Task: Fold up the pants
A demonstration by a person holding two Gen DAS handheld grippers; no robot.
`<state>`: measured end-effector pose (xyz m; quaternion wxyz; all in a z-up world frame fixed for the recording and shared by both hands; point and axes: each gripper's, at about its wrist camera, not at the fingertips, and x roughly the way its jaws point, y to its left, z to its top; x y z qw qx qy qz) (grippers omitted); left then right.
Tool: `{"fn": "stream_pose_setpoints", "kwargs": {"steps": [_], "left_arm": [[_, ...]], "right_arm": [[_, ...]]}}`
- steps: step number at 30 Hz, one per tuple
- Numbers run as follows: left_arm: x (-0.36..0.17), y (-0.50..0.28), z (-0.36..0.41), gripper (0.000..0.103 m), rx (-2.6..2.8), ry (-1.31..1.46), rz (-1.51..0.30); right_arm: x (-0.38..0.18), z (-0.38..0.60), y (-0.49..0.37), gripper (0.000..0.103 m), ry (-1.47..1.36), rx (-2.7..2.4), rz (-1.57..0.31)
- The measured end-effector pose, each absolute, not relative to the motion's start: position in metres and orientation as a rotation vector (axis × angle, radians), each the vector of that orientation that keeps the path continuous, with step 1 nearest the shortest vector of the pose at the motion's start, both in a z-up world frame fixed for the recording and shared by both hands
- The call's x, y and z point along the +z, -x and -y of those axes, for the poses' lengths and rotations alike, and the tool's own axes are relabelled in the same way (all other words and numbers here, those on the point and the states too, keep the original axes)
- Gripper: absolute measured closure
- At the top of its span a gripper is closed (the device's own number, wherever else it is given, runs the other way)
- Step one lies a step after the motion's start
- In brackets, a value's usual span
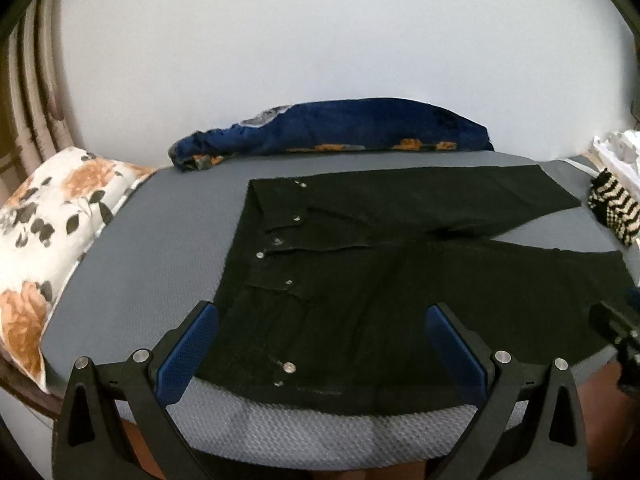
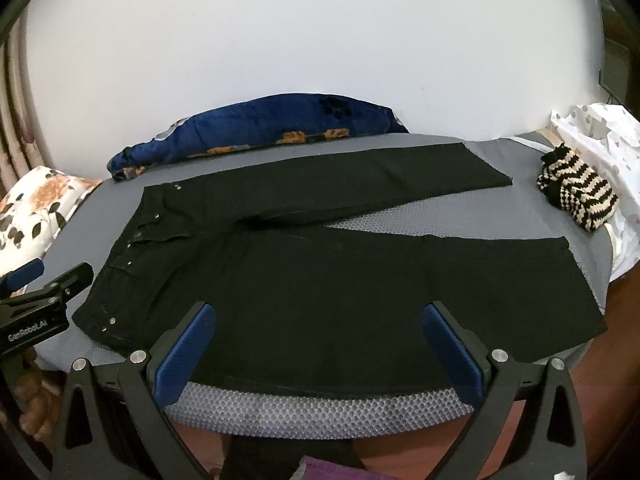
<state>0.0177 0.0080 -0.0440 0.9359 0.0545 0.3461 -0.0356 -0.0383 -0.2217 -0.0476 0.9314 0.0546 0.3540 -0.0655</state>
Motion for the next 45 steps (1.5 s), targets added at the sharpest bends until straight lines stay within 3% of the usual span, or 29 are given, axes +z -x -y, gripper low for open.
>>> {"fn": "stream_pose_setpoints", "kwargs": {"steps": [4,9,28,45], "left_arm": [[-0.045,-0.015,-0.012,0.0,-0.016,-0.14,-0.656],[-0.047,-0.024,-0.017,0.0,-0.061,-0.113,-0.762],[-0.041,-0.019,-0.023,0.0,-0.027,-0.032,-0.734],[-0.036,-0.015,-0.021,0.0,-0.059,-0.105,-0.603]], "right_arm": [[-0.054,0.224,0.039,0.0,-0.098,-0.144,-0.698],[-0.064,0.23,0.036,0.0,-0.1,-0.163,-0.701],[-0.063,0.232,0.039,0.0,-0.112,-0.15,-0.659],[-0.072,0.236,0.043,0.0,-0.131,-0.122,-0.632]]}}
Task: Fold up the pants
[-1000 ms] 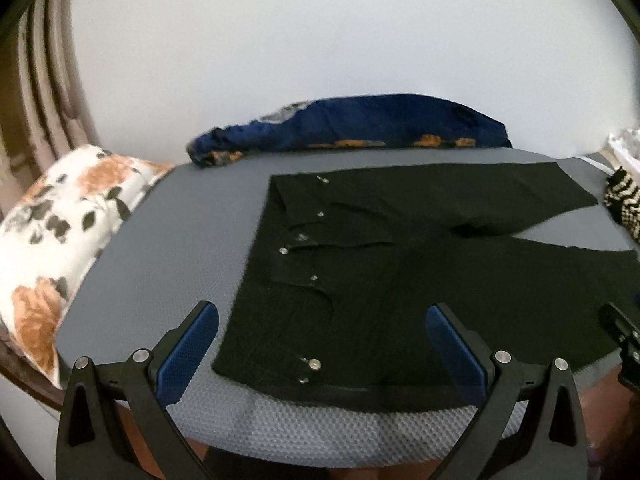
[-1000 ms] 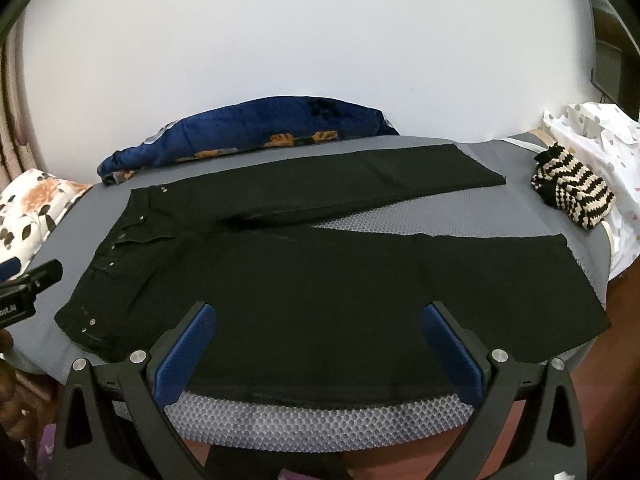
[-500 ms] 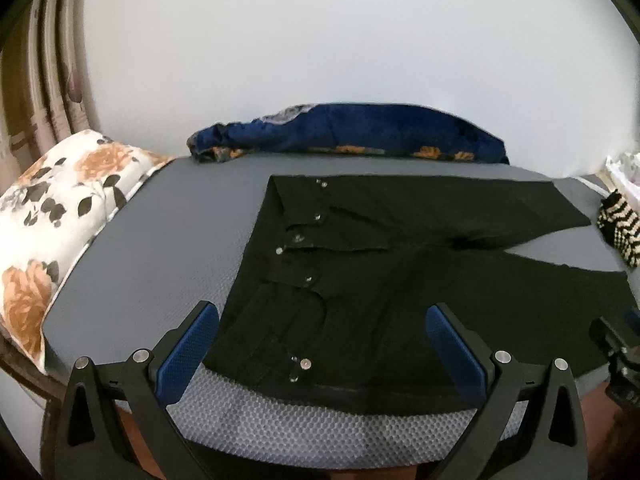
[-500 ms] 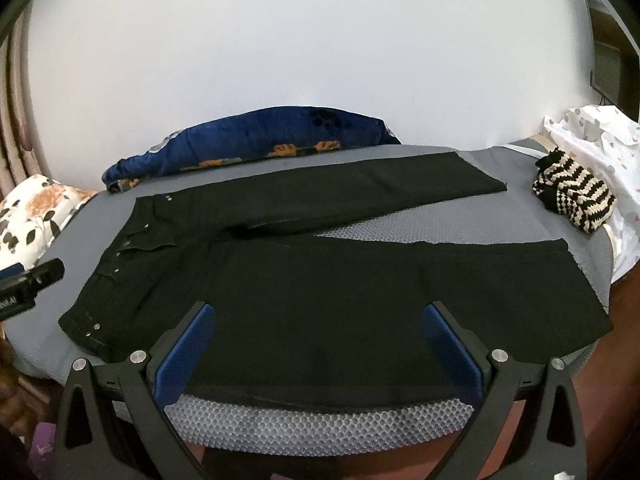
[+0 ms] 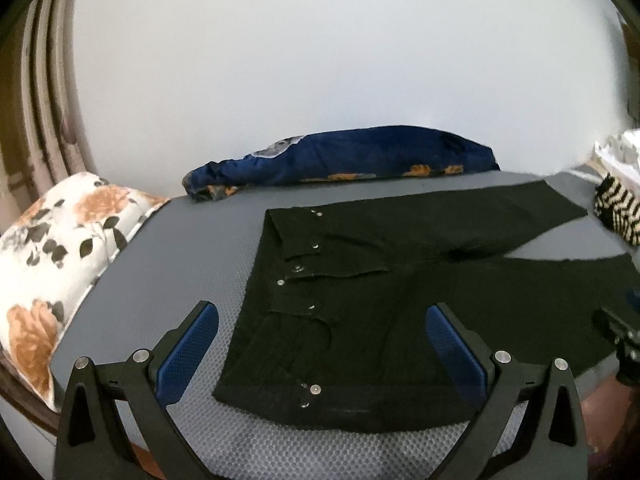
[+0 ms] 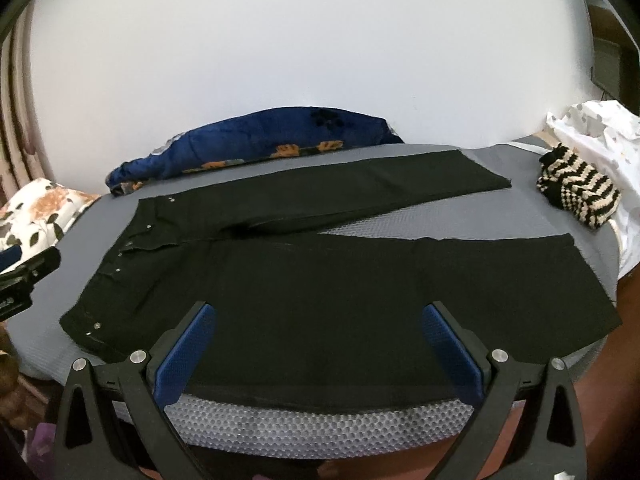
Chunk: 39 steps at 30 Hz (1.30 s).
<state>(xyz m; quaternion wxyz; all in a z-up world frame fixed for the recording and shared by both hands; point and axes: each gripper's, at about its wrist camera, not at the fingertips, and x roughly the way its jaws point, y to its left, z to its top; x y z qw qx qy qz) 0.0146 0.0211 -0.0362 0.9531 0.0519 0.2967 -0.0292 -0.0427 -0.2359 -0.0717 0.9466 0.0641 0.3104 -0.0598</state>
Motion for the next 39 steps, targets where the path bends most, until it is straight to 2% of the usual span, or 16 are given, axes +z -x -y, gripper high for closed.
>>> {"fn": "stream_pose_setpoints", "kwargs": {"steps": [8,12,26,37,39], "left_arm": [[-0.025,-0.029,-0.03,0.0,-0.053,-0.104,-0.648],[-0.027,-0.046,-0.03,0.0,-0.033,-0.151,-0.743],[-0.031,-0.13,-0.055,0.0,-0.054,-0.178,-0.784],[-0.063,-0.219,-0.074,0.0,-0.206,-0.269,-0.832],[-0.077,-0.242,-0.082,0.0,-0.286,-0.257,-0.886]], "right_arm": [[-0.056,0.219,0.044,0.0,-0.067,-0.054,-0.625],[-0.045,0.213,0.041,0.0,-0.041,0.008,-0.637],[-0.042,0.214,0.001,0.0,-0.056,0.083,-0.683],[-0.055,0.22,-0.035,0.001,-0.055,0.078,-0.737],[-0.059,0.223,-0.041,0.001,-0.055,0.071,-0.751]]}}
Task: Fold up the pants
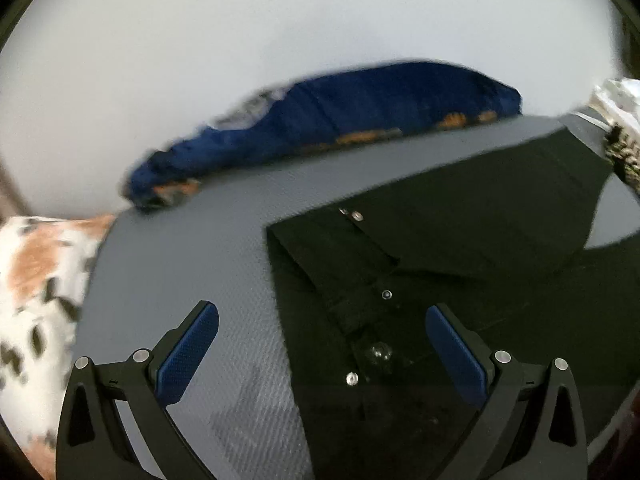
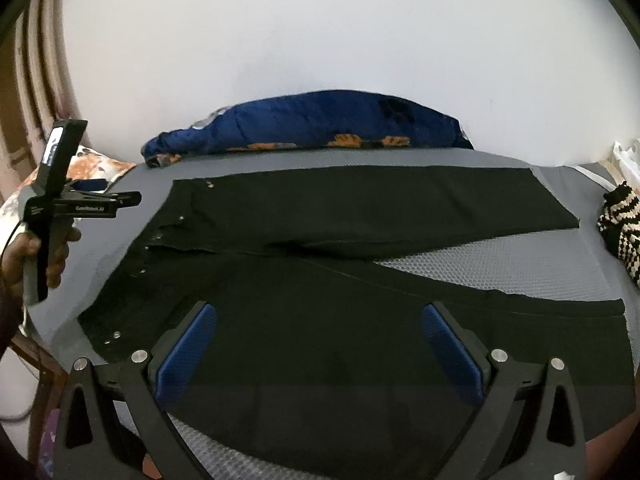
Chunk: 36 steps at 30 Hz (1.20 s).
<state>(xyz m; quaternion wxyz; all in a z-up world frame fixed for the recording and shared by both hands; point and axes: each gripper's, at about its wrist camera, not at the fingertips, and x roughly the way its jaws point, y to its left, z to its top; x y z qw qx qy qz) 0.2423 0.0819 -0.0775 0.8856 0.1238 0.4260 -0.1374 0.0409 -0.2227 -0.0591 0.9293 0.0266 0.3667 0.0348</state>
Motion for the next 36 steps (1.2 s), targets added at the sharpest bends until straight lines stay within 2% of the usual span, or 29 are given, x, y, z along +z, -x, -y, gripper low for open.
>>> {"fn": "stream_pose_setpoints", "kwargs": {"steps": [2,6,9,11,13,20,23,25,29,32,34,36], "left_arm": [[-0.089,-0.264,-0.092,0.001,-0.314,-0.23,-0.935],[-0.107,-0.31,-0.118,0.009,-0.321,-0.163,-0.997],[-0.119,-0.341,-0.137,0.01,-0.297,-0.105,-1.026],[-0.128,-0.355,-0.143,0.016,-0.296,-0.081,-1.048],[-0.138,-0.369,-0.143,0.021,-0.322,-0.055,-1.085],[-0.154,-0.387,-0.106,0.023,-0.466,-0.045,-1.136],[-0.151,-0.388,-0.097,0.042,-0.45,-0.061,-1.117],[-0.148,-0.389,-0.103,0.076,-0.476,0.003,-1.12],[-0.129,-0.37,-0.107,0.084,-0.463,0.017,-1.057],[-0.106,-0.343,-0.104,0.086,-0.455,0.017,-0.964],[-0.092,-0.331,-0.105,0.086,-0.441,0.039,-0.924],[-0.075,-0.311,-0.098,0.086,-0.437,0.02,-0.87]], "right_arm": [[-0.064,0.226,-0.047,0.001,-0.063,0.066,-0.767],[-0.074,0.233,-0.058,0.001,-0.097,0.058,-0.801],[-0.079,0.235,-0.063,0.001,-0.095,0.054,-0.817],[-0.081,0.236,-0.068,0.001,-0.09,0.055,-0.827],[-0.083,0.236,-0.073,0.001,-0.083,0.053,-0.833],[-0.083,0.237,-0.094,0.001,-0.063,0.063,-0.837],[-0.08,0.236,-0.105,0.001,-0.028,0.074,-0.827],[-0.074,0.238,-0.116,0.001,-0.005,0.101,-0.813],[-0.062,0.246,-0.146,0.001,0.053,0.187,-0.771],[-0.057,0.253,-0.186,0.017,0.169,0.253,-0.768],[-0.057,0.26,-0.218,0.035,0.246,0.29,-0.784],[-0.059,0.267,-0.247,0.043,0.291,0.323,-0.813]]}}
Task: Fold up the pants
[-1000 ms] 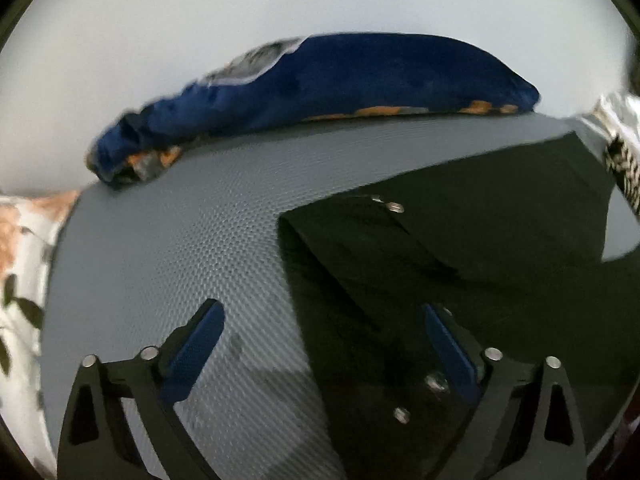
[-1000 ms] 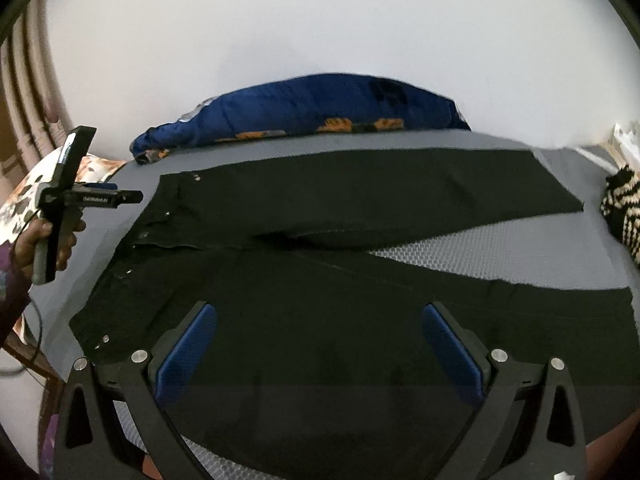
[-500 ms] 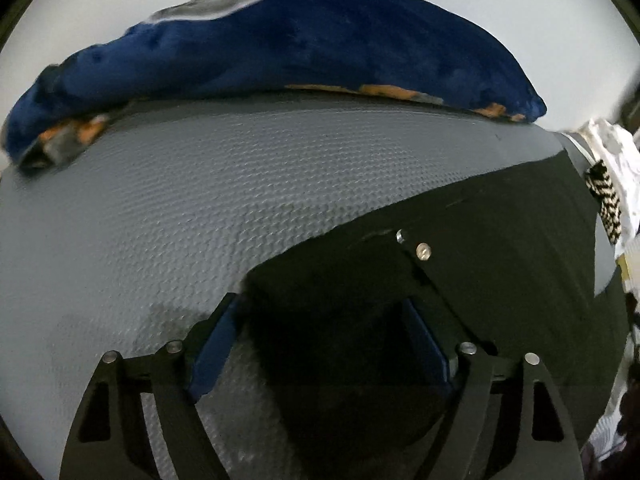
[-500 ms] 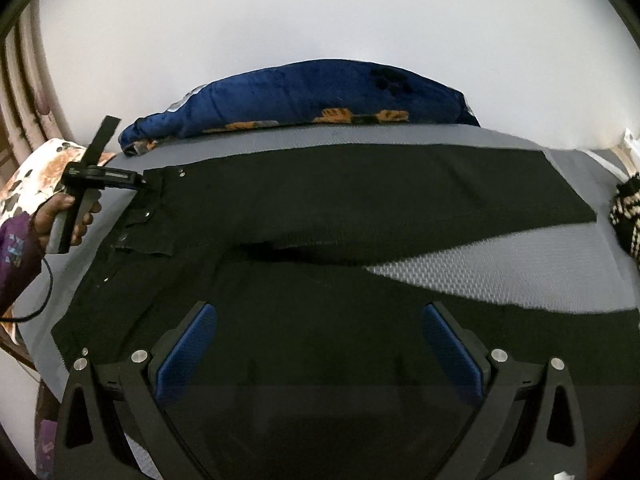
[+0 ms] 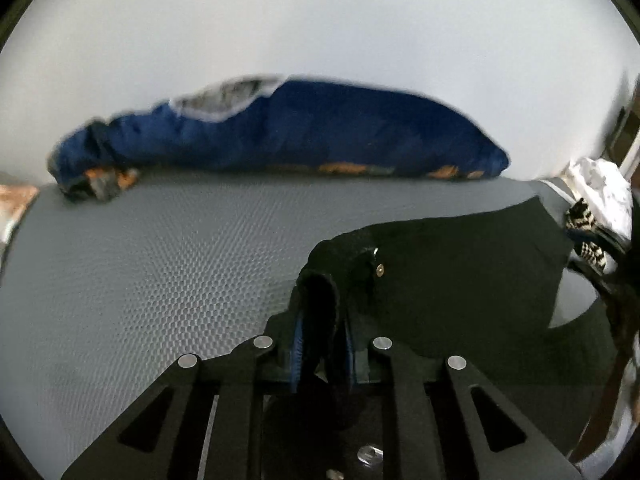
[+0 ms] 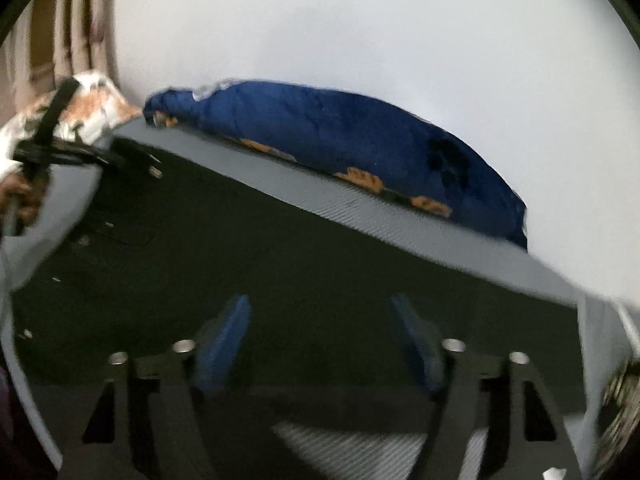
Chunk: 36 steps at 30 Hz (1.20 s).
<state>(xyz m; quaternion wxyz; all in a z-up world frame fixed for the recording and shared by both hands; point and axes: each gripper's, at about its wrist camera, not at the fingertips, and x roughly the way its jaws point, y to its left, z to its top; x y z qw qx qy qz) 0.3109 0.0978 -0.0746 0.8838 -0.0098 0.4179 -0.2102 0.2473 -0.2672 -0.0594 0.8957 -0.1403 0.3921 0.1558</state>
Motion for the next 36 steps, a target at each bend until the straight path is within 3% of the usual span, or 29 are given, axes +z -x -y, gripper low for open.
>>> {"fn": "stream_pose_setpoints", "kwargs": {"steps": [8,21,24,26,29,30,36], "left_arm": [[-0.054,-0.256,-0.079,0.086,-0.441,0.007,-0.781],[-0.041,-0.212,-0.077,0.086,-0.41,0.063,-0.76],[-0.041,-0.21,-0.076,0.086,-0.415,0.075,-0.763],[-0.041,-0.209,-0.075,0.086,-0.413,0.08,-0.762],[-0.043,-0.208,-0.073,0.086,-0.41,0.09,-0.767],[-0.043,-0.207,-0.073,0.086,-0.405,0.087,-0.769],[-0.046,-0.206,-0.087,0.086,-0.375,0.107,-0.785]], "right_arm": [[-0.084,0.271,-0.334,0.043,0.592,0.486,-0.912],[-0.11,0.242,-0.383,0.043,0.766,0.642,-0.998],[-0.117,0.238,-0.386,0.063,0.785,0.665,-1.05],[-0.125,0.234,-0.387,0.066,0.836,0.646,-1.069],[-0.131,0.232,-0.387,0.094,0.837,0.638,-1.105],[-0.131,0.232,-0.387,0.098,0.829,0.625,-1.113],[-0.098,0.248,-0.339,0.099,0.769,0.52,-0.997]]}}
